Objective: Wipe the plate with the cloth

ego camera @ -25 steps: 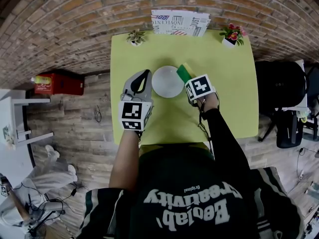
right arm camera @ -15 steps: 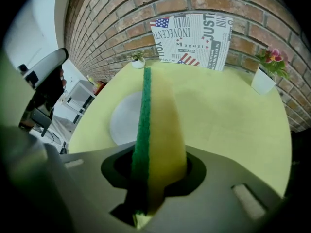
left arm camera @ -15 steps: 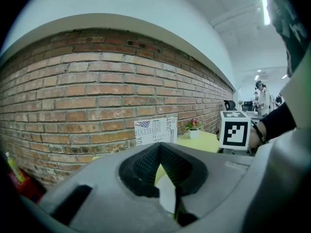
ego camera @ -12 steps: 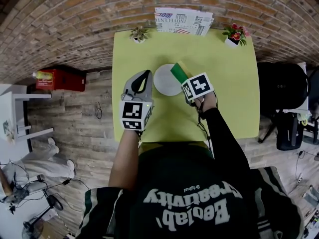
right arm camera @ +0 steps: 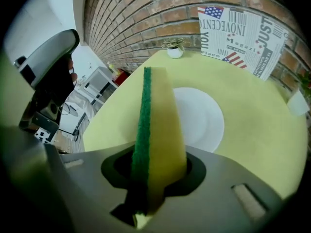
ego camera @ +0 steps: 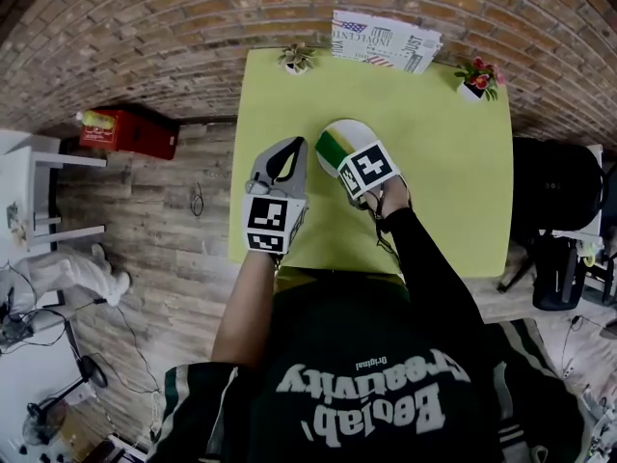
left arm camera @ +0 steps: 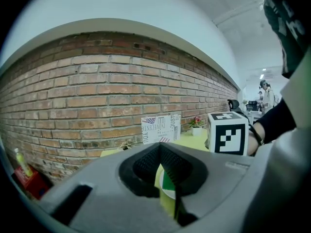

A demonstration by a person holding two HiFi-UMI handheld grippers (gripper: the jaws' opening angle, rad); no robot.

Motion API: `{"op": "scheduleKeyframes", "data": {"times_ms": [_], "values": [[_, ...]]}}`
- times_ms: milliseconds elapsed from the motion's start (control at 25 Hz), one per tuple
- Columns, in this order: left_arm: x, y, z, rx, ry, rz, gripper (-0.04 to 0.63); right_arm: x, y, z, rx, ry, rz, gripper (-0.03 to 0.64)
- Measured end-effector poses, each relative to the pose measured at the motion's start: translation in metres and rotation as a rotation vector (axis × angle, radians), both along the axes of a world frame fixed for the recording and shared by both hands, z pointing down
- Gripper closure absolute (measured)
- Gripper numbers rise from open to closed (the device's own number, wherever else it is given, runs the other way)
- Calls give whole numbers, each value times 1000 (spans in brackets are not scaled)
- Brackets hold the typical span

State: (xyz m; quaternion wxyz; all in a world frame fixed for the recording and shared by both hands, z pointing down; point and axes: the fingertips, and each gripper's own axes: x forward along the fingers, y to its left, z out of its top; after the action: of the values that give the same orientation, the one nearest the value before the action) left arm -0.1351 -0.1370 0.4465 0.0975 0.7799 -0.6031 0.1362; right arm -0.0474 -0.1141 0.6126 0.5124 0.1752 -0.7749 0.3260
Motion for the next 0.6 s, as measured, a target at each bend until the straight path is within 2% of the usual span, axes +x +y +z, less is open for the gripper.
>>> {"op": "scheduleKeyframes", "data": {"times_ms": [200,600], "values": [[-5,7,-1,3,-1,-17,591,-7,8,9,-25,33,-27,489],[0,9,-3,5,1,-10,591,9,7,14,-33,64,11,489]]}}
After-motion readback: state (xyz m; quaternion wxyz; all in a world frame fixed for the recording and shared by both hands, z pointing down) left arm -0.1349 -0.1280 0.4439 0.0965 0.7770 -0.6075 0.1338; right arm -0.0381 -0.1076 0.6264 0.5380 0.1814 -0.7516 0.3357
